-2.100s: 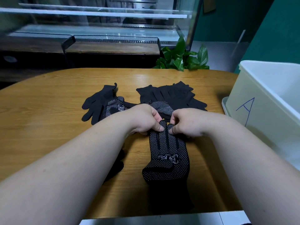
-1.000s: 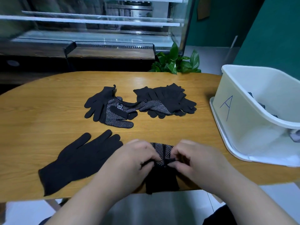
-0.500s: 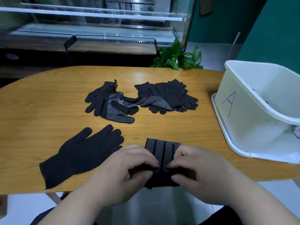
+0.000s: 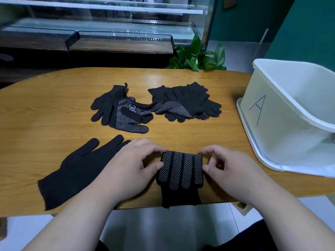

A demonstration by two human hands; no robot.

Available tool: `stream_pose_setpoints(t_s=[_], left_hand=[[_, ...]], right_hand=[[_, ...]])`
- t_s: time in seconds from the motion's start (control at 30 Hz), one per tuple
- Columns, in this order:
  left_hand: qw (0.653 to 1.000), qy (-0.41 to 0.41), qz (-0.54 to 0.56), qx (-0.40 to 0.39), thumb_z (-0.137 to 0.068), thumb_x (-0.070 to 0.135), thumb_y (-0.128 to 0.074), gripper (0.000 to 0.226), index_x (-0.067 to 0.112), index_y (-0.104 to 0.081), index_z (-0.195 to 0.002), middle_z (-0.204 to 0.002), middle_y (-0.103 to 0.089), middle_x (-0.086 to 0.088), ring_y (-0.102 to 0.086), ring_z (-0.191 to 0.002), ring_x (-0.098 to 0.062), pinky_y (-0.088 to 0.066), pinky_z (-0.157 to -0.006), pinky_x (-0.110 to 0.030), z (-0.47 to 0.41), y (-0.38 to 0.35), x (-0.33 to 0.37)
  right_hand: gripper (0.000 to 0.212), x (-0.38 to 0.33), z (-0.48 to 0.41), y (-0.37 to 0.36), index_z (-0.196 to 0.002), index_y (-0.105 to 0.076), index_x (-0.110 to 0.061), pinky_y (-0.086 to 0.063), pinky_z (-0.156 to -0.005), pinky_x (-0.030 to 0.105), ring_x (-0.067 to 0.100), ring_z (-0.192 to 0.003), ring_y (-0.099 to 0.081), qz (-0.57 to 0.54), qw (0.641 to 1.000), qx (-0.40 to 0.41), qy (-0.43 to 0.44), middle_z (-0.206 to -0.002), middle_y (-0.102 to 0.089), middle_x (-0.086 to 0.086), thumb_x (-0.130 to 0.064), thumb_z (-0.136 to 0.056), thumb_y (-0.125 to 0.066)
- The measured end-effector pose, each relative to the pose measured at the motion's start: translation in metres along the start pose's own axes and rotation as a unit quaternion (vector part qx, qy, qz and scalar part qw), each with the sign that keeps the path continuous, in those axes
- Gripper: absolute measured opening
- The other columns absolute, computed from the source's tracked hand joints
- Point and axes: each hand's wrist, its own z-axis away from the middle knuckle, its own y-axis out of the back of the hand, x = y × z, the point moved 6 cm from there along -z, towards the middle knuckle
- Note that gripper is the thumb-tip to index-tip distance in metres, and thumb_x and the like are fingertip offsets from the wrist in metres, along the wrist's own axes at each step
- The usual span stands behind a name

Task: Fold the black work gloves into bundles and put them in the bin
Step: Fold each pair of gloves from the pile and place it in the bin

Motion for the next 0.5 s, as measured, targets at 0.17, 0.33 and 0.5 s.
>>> stream_pose_setpoints(t_s=[0.17, 0.33, 0.5], left_hand=[[0.999, 0.000, 0.040, 0.003, -0.082, 0.024, -0.080, 0.038, 0.040, -0.068, -0.114, -0.098, -0.058, 0.017, -0.053, -0.097, -0.003, -0.037, -0.074, -0.007, 0.004, -0.003, -0.001], [0.998, -0.006, 0.065, 0.004, -0.078, 0.025, -0.084, 0.038, 0.041, -0.071, -0.110, -0.093, -0.061, 0.015, -0.056, -0.095, -0.008, -0.039, -0.076, -0.011, 0.005, -0.007, -0.002], [0.997, -0.017, 0.071, 0.020, -0.078, 0.035, -0.081, 0.029, 0.040, -0.073, -0.105, -0.093, -0.062, 0.016, -0.058, -0.096, -0.007, -0.042, -0.082, -0.014, 0.004, -0.007, -0.004]], right_hand=[[0.030, -0.006, 0.009, -0.006, -0.111, -0.059, -0.047, -0.045, -0.069, 0.019, -0.002, -0.075, -0.057, -0.043, 0.999, -0.023, -0.008, -0.079, -0.066, -0.027, -0.032, -0.088, -0.073], [0.024, -0.007, 0.008, -0.007, -0.102, -0.062, -0.046, -0.046, -0.065, 0.021, 0.000, -0.069, -0.061, -0.079, 0.996, -0.016, -0.032, -0.074, -0.068, -0.024, -0.034, -0.086, -0.075], [0.023, -0.012, 0.012, -0.009, -0.103, -0.061, -0.047, -0.041, -0.059, 0.017, -0.001, -0.070, -0.059, -0.048, 0.998, -0.029, -0.028, -0.077, -0.065, -0.023, -0.038, -0.086, -0.074]])
